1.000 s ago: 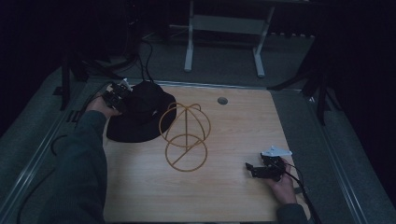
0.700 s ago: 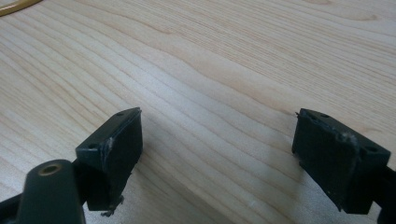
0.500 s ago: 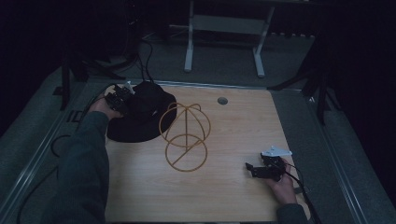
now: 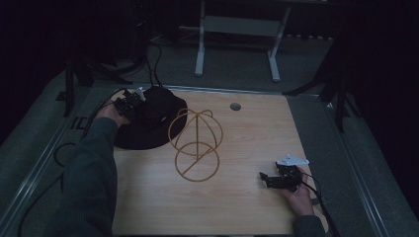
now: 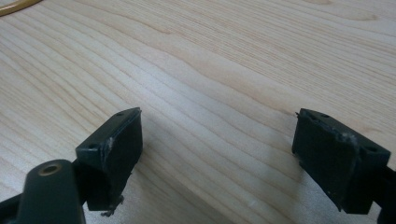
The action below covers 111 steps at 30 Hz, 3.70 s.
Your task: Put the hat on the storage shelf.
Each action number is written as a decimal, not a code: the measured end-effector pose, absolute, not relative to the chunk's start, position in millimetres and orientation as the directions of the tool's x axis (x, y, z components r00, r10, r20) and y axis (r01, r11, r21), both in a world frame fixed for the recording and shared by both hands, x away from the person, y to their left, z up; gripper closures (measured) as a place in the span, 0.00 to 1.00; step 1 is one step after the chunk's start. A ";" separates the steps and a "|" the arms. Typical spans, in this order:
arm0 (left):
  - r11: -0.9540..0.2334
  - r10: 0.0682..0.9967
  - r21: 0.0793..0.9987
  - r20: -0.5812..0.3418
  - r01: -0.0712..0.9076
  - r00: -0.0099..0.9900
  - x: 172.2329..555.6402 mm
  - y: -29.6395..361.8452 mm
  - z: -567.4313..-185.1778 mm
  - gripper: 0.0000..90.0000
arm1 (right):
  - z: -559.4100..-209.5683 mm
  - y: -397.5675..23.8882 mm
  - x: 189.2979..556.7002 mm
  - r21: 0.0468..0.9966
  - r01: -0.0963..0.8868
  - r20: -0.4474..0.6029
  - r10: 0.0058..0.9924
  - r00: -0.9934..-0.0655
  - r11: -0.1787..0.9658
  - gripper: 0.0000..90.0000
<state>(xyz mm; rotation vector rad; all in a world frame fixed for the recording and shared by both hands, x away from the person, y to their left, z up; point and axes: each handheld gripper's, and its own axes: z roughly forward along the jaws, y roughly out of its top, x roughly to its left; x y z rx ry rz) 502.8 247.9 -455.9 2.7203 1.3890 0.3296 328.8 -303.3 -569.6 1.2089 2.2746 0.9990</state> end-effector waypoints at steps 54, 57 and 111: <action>-0.529 0.803 0.481 0.017 0.699 0.596 446.3 276.3 -386.4 0.98 | -569.6 -303.2 328.8 0.736 0.562 0.001 0.829 -0.559 0.378 0.18; -0.529 0.803 0.489 0.024 0.693 0.596 444.9 277.8 -383.3 0.98 | -569.6 -303.3 328.8 0.736 0.561 0.001 0.829 -0.560 0.378 0.18; -0.539 0.708 0.634 -0.016 0.555 0.706 417.7 301.4 -347.6 0.98 | -569.7 -303.2 328.6 0.736 0.562 0.001 0.830 -0.558 0.378 0.18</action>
